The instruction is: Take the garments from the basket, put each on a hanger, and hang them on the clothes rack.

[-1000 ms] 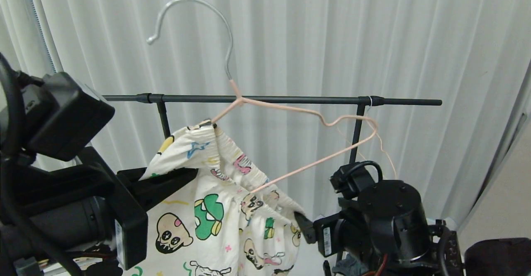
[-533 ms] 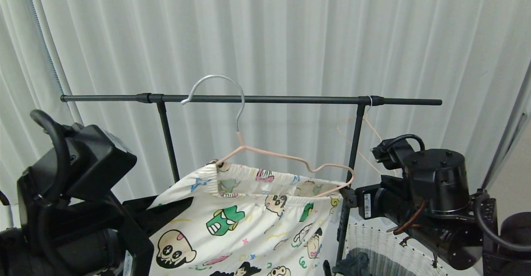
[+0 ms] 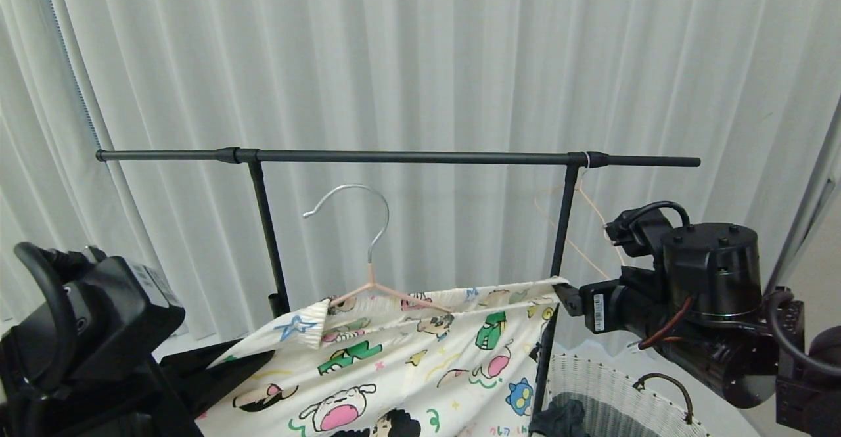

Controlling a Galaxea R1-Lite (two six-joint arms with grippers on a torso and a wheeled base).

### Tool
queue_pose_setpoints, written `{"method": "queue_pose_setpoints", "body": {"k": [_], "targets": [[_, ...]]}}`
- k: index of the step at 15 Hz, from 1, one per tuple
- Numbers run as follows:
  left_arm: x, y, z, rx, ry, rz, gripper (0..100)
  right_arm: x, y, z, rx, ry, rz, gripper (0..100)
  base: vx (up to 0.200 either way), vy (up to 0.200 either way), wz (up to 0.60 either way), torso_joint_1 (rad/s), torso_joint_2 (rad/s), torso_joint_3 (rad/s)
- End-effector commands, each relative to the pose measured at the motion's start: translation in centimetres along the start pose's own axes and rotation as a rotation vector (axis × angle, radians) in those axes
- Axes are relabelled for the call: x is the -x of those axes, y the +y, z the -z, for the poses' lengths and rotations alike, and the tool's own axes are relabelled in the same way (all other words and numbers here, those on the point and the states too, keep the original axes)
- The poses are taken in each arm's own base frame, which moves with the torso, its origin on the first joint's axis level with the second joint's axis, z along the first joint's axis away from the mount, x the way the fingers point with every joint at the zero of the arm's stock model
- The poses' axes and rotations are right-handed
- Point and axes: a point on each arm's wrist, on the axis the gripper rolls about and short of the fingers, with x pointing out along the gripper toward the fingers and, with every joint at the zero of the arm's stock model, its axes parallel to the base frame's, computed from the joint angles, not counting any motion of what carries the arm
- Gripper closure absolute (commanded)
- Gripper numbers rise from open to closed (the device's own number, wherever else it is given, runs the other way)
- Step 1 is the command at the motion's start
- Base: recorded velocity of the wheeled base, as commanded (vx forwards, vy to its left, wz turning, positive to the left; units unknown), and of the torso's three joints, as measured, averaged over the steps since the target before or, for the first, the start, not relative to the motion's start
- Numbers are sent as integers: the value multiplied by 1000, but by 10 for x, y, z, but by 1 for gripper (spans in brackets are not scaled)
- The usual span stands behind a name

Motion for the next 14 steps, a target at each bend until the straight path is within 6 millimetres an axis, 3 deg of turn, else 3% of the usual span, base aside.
{"method": "queue_pose_setpoints", "body": {"k": [1,3,7,10,14], "targets": [[-1,-1,6,-39,18,-2,100,8,-1,-7,12,-24,-39,0,0,0,0,0,0,0],[-10,0,8,-79,50,-13,100,31,-4,-14,105,-9,-177,0,0,0,0,0,0,0],[-24,-1,-4,-58,-54,-27,100,88,2,-17,207,35,-565,0,0,0,0,0,0,0],[-22,-9,-3,-74,-67,22,100,97,11,-22,300,-12,-706,0,0,0,0,0,0,0],[-14,-19,-7,-91,-146,167,100,92,31,-22,434,-30,-862,0,0,0,0,0,0,0]]}}
